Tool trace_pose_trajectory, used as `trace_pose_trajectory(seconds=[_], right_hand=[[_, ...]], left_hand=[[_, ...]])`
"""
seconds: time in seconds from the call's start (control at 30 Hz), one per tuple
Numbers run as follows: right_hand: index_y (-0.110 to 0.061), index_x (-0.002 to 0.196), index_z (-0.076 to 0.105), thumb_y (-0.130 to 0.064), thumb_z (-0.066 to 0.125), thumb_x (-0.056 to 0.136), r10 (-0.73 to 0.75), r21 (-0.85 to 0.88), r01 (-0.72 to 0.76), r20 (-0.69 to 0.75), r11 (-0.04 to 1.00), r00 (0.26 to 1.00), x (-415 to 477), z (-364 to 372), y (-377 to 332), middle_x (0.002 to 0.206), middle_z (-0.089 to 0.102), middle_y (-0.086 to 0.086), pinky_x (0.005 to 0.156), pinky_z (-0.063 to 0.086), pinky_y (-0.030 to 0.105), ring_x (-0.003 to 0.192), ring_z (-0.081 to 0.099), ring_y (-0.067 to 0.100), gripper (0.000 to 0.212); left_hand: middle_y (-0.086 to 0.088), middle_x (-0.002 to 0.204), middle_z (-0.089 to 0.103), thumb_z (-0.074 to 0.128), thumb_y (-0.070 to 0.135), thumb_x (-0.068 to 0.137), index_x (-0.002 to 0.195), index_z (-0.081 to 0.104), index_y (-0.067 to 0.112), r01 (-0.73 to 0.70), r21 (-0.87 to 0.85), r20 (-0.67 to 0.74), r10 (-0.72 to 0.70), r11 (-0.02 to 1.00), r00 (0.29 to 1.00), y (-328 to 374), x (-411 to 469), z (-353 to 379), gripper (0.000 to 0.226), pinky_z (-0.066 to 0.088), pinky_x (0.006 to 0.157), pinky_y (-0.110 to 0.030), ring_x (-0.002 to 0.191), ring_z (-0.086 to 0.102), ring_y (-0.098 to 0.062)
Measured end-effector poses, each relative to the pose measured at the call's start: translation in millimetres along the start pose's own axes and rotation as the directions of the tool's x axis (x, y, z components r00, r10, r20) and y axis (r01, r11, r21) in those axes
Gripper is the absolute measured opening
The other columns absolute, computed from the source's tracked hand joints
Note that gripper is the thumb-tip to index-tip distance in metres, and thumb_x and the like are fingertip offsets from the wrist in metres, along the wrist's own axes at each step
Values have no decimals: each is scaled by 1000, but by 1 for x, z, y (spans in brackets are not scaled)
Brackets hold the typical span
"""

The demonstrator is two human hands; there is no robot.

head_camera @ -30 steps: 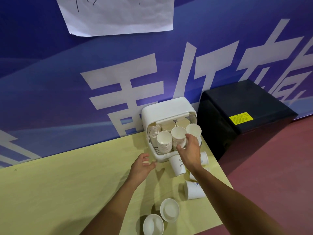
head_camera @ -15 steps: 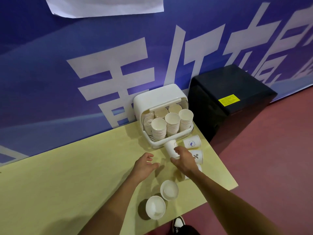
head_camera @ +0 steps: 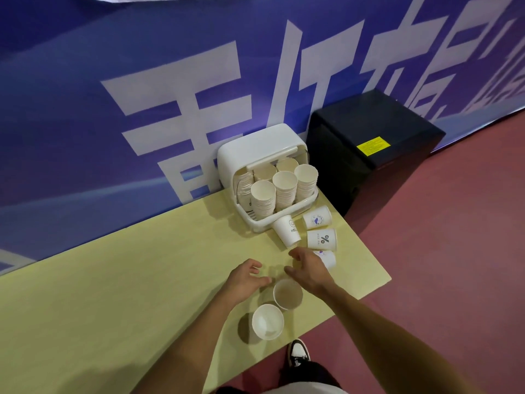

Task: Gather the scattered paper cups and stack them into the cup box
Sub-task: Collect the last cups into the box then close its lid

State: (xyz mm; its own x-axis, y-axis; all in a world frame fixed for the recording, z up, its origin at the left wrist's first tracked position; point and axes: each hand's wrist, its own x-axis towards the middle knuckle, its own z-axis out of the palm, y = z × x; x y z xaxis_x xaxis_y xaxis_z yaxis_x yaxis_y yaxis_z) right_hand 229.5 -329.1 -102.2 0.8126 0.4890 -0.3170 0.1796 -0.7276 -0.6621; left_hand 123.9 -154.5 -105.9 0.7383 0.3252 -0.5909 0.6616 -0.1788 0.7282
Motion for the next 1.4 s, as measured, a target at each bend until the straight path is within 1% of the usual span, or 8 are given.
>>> trace_pose_trajectory(seconds=[0.13,0.3,0.47,0.6,0.87,0.97,1.2,1.4], right_hand=[[-15,125,60,-33,70,87,12,13,-12,8,1000,1000,-14,7,1,118,59,-1,85,44,25,100,55,13,44],[-18,131,56,-29,67,86,32,82,-38,70,996,997,-30,8,7,122,57,-3,89,44,25,110,55,15,47],[-19,144,43,-19,72,77,62,153,-97,223,983,973,-42,8,10,136,49,0,100,43,29,124,48,17,73],[-25,150,32,-17,73,67,59,93,-90,298,992,953,-46,11,12,147,43,1,103,46,35,131,45,21,92],[-24,154,25,-6,69,69,-26,26,19,310,999,950,-50,18,11,147,40,7,99,45,31,130,46,27,98],[-23,154,26,-7,71,71,-44,-3,48,303,999,952,-51,22,13,147,40,5,98,41,27,130,46,26,96],[-21,148,33,-22,80,74,-60,-61,79,269,995,961,-45,23,15,139,49,5,93,47,31,118,52,23,88],[-25,145,36,-34,83,75,-46,116,32,121,993,992,-21,-1,-5,127,53,-3,89,49,31,114,56,21,85]], left_hand=[[2,115,58,81,34,75,112,58,25,-1,36,27,0,999,1000,-10,-4,1,45,48,88,-29,103,60,-13],[8,117,56,82,44,70,118,57,28,-2,76,141,-9,997,990,-16,-18,-2,56,47,81,-22,104,59,-7],[14,123,54,86,54,55,128,51,33,-43,172,312,-13,984,950,-22,-31,5,83,46,94,-25,110,55,-3],[18,118,59,87,52,54,130,46,39,-103,268,375,-5,958,927,-24,-40,9,87,48,98,-32,107,58,-2],[14,138,41,89,51,51,143,23,44,-210,383,437,23,900,899,-30,-49,5,114,43,104,-38,123,46,-13],[15,135,45,88,50,49,140,26,45,-237,407,429,44,882,902,-34,-50,7,110,45,103,-41,121,48,-13],[20,117,54,78,39,59,122,41,47,-279,403,377,119,872,918,-35,-49,9,74,53,89,-35,105,55,-8],[19,114,57,79,47,61,119,42,46,-231,312,257,152,922,954,-21,-42,-2,68,52,89,-31,103,57,-4]])
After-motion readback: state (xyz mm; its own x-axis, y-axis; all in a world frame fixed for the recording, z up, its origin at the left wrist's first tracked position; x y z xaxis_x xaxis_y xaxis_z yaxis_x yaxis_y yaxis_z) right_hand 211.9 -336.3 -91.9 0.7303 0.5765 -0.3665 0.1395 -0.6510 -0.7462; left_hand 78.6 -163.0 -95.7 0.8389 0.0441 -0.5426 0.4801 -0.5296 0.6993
